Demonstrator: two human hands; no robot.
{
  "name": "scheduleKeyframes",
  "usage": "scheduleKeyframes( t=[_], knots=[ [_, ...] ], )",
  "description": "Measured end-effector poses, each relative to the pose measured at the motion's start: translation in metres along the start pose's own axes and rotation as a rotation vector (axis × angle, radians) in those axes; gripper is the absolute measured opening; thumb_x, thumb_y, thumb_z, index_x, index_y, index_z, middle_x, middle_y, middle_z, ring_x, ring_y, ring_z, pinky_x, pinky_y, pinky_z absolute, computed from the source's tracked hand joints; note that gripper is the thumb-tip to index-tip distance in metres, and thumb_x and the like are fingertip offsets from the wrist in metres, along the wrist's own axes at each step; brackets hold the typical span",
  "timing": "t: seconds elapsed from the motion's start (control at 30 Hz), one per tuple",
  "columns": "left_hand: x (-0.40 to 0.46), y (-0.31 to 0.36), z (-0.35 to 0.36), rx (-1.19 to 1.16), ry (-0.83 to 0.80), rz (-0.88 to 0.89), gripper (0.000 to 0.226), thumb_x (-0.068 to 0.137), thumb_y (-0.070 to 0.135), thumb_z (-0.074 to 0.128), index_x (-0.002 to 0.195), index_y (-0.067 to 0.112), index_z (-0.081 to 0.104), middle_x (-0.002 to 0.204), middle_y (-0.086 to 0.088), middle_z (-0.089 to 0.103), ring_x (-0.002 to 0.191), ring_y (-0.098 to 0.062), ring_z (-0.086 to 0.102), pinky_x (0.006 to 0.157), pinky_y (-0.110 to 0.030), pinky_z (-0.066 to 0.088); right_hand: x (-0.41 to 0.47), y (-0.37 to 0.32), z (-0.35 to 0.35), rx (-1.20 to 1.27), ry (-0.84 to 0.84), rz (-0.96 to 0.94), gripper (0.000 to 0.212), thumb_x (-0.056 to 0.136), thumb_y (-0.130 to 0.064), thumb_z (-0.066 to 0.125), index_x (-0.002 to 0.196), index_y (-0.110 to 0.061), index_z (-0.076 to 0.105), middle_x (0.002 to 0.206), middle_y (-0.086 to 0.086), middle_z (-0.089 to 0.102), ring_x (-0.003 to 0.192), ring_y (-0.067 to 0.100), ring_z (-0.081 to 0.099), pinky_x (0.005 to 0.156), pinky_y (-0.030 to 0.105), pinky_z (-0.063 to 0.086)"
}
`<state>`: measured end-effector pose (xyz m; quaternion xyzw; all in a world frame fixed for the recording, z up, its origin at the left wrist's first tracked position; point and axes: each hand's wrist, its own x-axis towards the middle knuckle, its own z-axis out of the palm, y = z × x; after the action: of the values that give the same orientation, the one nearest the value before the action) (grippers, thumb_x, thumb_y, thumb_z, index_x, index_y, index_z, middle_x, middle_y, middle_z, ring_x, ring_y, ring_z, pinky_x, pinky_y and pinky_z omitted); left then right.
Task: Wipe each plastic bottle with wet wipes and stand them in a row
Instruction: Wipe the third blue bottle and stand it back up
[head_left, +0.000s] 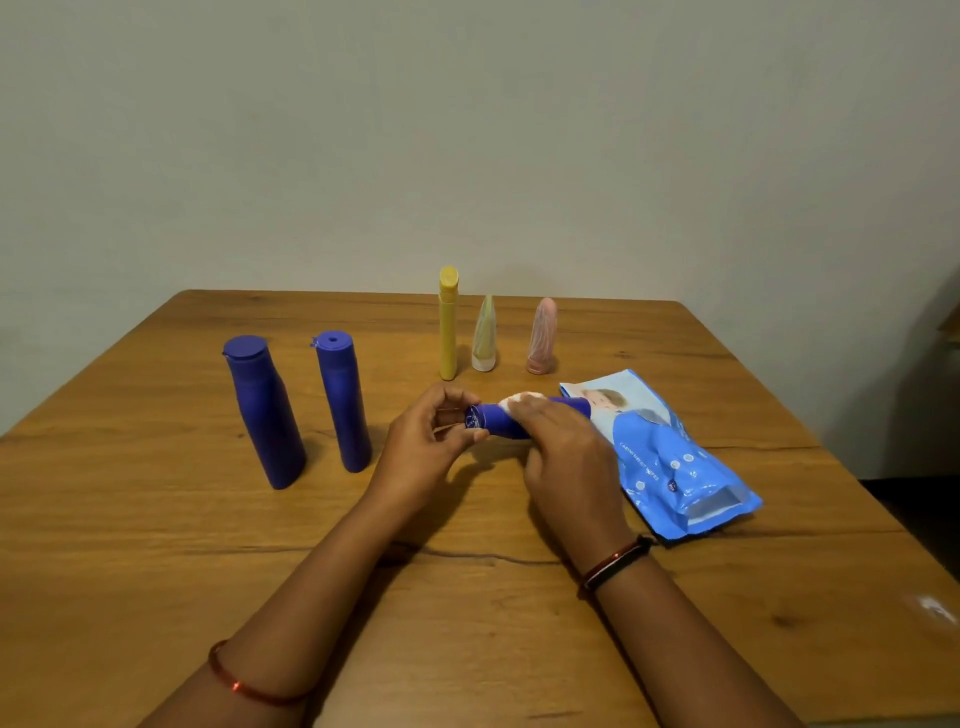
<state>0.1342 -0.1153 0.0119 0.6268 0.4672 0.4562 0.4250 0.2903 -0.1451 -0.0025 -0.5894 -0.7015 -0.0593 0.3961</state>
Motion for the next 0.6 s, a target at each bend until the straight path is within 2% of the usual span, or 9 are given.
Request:
scheduleKeyframes(
  t=[0.07,0.13,0.2,0.33,0.43,0.5,0.6],
  knots=[
    [0.000,-0.001,0.001,0.001,-0.005,-0.002,0.027,0.085,0.006,0.067,0.104,0.023,0.061,0.107,0.009,0.066,0.098,-0.001,0.065,0.083,-0.025,0.056,-0.003,-0.010,0.000,-0.031,-0.046,-0.111,0.051,0.070,0.007,0.068,0.117,-0.012,0.065,0.116,0.004,0.067,0.111,0.019,0.060,0.096,0.023,0.039],
    [0.000,0.000,0.001,0.005,-0.006,0.009,0.028,0.085,0.003,0.066,0.104,0.023,0.061,0.109,0.007,0.066,0.097,-0.001,0.065,0.081,-0.027,0.057,-0.003,-0.011,0.000,-0.034,-0.070,-0.160,0.051,0.070,0.004,0.068,0.118,-0.014,0.065,0.118,0.003,0.066,0.113,0.017,0.058,0.098,0.023,0.039],
    [0.000,0.000,0.000,0.025,-0.005,0.021,0.029,0.085,0.003,0.065,0.104,0.024,0.061,0.109,0.010,0.064,0.094,0.004,0.064,0.077,-0.025,0.058,0.001,-0.003,0.000,-0.022,-0.034,-0.101,0.047,0.073,0.004,0.060,0.115,-0.015,0.067,0.117,0.002,0.067,0.112,0.017,0.058,0.097,0.027,0.044],
    [0.001,0.002,-0.003,0.145,-0.027,0.075,0.031,0.088,0.003,0.062,0.102,0.029,0.060,0.113,0.017,0.057,0.095,0.018,0.055,0.070,-0.004,0.047,0.012,0.029,-0.006,-0.036,0.010,0.169,0.045,0.078,-0.002,0.043,0.112,-0.018,0.069,0.113,0.001,0.068,0.110,0.020,0.059,0.094,0.030,0.045],
    [0.002,0.002,-0.003,0.141,-0.017,0.067,0.032,0.087,0.003,0.062,0.104,0.030,0.059,0.112,0.018,0.057,0.094,0.016,0.057,0.069,-0.008,0.049,0.016,0.046,-0.013,-0.083,-0.027,0.345,0.043,0.083,0.001,0.047,0.115,-0.019,0.067,0.116,0.003,0.066,0.107,0.023,0.059,0.089,0.031,0.045],
    [0.002,0.001,-0.002,0.100,0.004,0.042,0.034,0.087,0.003,0.063,0.105,0.030,0.058,0.109,0.019,0.058,0.093,0.013,0.059,0.068,-0.010,0.051,0.015,0.043,-0.014,-0.079,-0.027,0.346,0.043,0.083,0.002,0.048,0.115,-0.018,0.067,0.115,0.004,0.066,0.105,0.024,0.060,0.088,0.031,0.045],
    [0.005,-0.002,-0.003,0.008,0.075,-0.006,0.033,0.085,0.002,0.065,0.108,0.025,0.060,0.109,0.014,0.062,0.097,0.002,0.063,0.068,-0.009,0.050,0.011,0.030,-0.008,-0.046,0.008,0.231,0.043,0.079,0.003,0.047,0.111,-0.014,0.069,0.109,0.005,0.069,0.104,0.023,0.061,0.087,0.034,0.047]
  ],
)
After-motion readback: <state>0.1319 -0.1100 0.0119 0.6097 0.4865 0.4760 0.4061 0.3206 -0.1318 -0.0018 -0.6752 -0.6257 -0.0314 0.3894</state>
